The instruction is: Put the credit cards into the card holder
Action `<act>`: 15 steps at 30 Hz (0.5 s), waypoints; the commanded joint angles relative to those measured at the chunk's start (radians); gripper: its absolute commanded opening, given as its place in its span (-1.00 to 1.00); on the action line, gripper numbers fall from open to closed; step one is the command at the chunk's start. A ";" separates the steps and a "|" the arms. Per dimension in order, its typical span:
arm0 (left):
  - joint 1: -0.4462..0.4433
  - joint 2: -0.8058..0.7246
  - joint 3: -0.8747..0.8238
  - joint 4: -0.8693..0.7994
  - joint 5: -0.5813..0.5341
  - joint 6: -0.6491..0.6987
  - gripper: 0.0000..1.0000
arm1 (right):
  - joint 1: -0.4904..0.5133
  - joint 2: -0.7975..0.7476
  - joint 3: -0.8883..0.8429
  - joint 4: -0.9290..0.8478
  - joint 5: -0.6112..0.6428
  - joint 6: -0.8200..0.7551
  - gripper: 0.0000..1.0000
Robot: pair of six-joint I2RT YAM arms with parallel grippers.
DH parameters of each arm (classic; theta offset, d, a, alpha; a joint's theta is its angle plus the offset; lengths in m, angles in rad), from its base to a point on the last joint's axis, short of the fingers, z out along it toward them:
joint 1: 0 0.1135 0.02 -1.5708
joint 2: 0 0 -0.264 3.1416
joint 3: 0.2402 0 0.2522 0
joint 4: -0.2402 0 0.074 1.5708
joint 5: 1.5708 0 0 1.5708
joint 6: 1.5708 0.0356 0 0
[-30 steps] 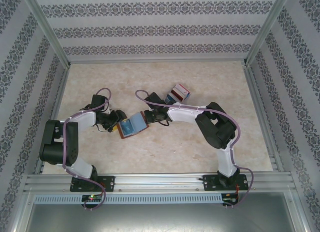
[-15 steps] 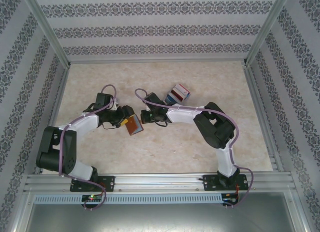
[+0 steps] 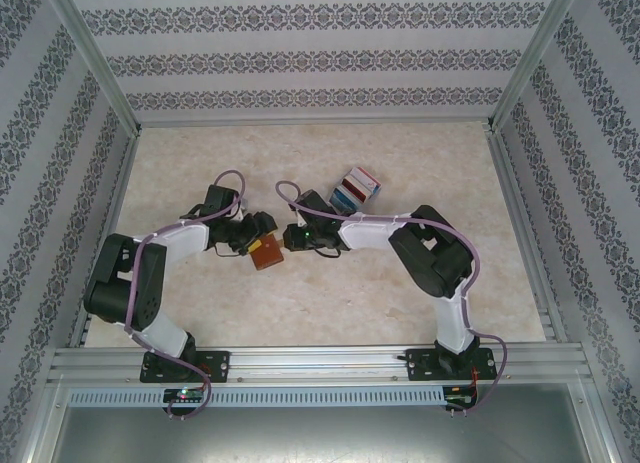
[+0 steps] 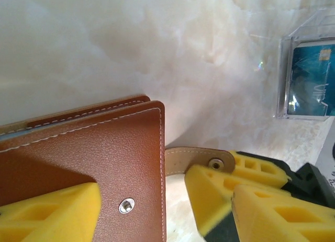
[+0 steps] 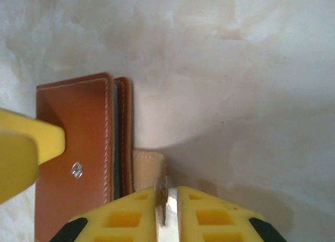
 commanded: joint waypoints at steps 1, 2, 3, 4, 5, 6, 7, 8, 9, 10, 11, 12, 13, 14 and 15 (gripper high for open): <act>-0.006 0.042 0.010 -0.014 -0.037 0.005 0.36 | -0.009 -0.052 -0.018 0.048 -0.040 -0.026 -0.54; -0.006 0.042 0.017 -0.030 -0.042 0.010 0.34 | -0.013 -0.054 -0.018 0.049 -0.043 -0.030 -0.51; -0.007 0.042 0.024 -0.043 -0.046 0.015 0.32 | -0.014 -0.057 -0.016 0.047 -0.044 -0.031 -0.48; -0.006 0.042 0.027 -0.053 -0.049 0.018 0.31 | -0.014 -0.061 -0.016 0.048 -0.044 -0.029 -0.46; -0.006 0.041 0.029 -0.055 -0.050 0.020 0.29 | -0.016 -0.066 -0.017 0.049 -0.045 -0.030 -0.42; -0.007 0.043 0.027 -0.059 -0.054 0.022 0.28 | -0.015 -0.068 -0.014 0.049 -0.042 -0.035 -0.40; -0.007 0.046 0.029 -0.067 -0.061 0.024 0.27 | -0.016 -0.066 -0.008 0.044 -0.040 -0.039 -0.39; -0.007 0.048 0.031 -0.074 -0.064 0.026 0.26 | -0.017 -0.063 0.000 0.033 -0.037 -0.044 -0.37; -0.007 0.052 0.033 -0.080 -0.065 0.027 0.25 | -0.018 -0.060 0.007 0.026 -0.035 -0.045 -0.37; -0.007 0.052 0.032 -0.082 -0.063 0.026 0.25 | -0.019 -0.058 0.011 0.023 -0.032 -0.044 -0.36; -0.006 0.049 0.030 -0.079 -0.062 0.025 0.25 | -0.019 -0.057 0.014 0.023 -0.031 -0.044 -0.36; -0.007 0.048 0.025 -0.077 -0.064 0.025 0.25 | -0.019 -0.056 0.016 0.020 -0.026 -0.045 -0.36; -0.007 0.048 0.025 -0.078 -0.067 0.024 0.24 | -0.019 -0.054 0.019 0.015 -0.021 -0.048 -0.37; -0.007 0.050 0.025 -0.081 -0.069 0.027 0.24 | -0.019 -0.054 0.023 0.009 -0.017 -0.051 -0.37; -0.007 0.051 0.029 -0.088 -0.068 0.029 0.24 | -0.019 -0.057 0.025 0.005 -0.012 -0.055 -0.37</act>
